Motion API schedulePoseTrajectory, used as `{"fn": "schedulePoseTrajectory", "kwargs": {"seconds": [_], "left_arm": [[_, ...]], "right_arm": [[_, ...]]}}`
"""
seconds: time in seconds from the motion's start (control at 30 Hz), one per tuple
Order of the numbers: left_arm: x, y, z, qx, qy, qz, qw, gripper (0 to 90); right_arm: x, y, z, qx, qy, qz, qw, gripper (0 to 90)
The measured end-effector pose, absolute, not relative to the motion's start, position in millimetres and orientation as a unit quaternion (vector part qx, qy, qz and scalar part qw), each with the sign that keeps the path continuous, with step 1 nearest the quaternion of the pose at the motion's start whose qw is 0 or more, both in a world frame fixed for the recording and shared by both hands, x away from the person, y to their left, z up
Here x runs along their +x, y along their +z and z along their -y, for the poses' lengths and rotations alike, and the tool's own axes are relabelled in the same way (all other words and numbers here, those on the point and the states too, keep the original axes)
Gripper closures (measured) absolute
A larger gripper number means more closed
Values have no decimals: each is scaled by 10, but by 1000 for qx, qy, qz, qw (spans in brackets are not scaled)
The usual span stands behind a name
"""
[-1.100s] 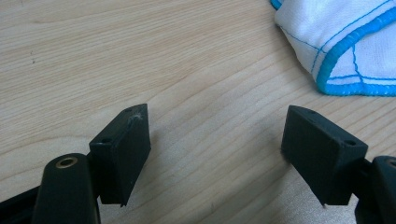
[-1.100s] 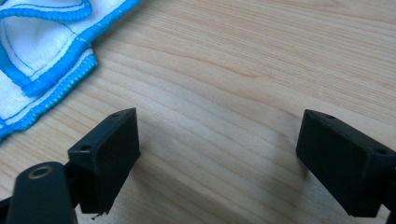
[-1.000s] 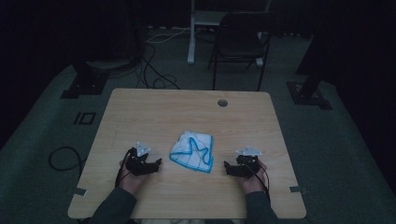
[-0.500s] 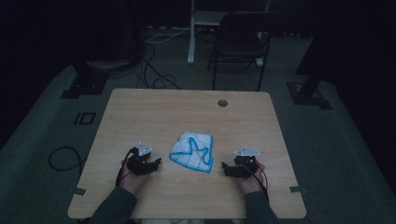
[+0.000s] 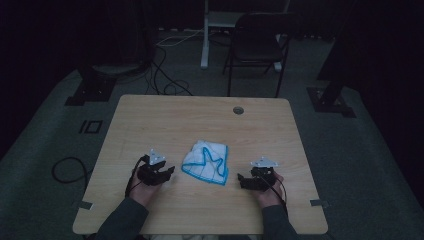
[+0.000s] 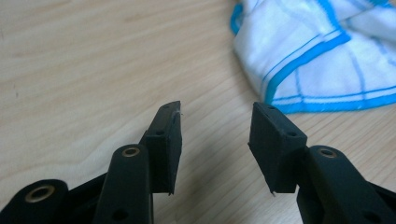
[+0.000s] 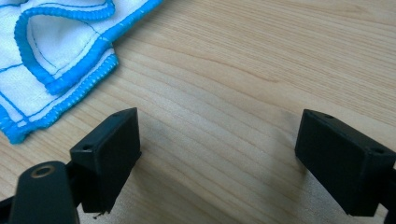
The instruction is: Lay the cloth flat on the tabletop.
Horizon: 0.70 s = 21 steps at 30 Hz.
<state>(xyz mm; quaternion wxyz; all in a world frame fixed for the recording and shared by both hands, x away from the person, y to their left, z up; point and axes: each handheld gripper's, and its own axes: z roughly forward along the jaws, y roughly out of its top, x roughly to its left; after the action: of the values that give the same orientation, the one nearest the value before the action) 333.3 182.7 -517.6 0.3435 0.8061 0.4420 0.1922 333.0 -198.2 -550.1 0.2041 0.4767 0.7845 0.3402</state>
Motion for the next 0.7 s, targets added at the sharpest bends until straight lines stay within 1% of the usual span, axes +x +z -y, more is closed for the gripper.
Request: {"fn": "schedulePoseTrajectory", "kwargs": {"seconds": [0.3, 0.53, 0.7], "left_arm": [[3356, -5059, -1668, 810, 185, -412, 374, 518], [3401, -5021, -1487, 821, 176, -387, 381, 519], [3438, -5009, -1364, 827, 178, -373, 381, 536]], "right_arm": [[3330, -5501, 1982, 477, 340, -784, 204, 141], [3329, -5501, 1983, 476, 341, -785, 204, 142], [3330, -5501, 1983, 476, 341, -785, 204, 142]]}}
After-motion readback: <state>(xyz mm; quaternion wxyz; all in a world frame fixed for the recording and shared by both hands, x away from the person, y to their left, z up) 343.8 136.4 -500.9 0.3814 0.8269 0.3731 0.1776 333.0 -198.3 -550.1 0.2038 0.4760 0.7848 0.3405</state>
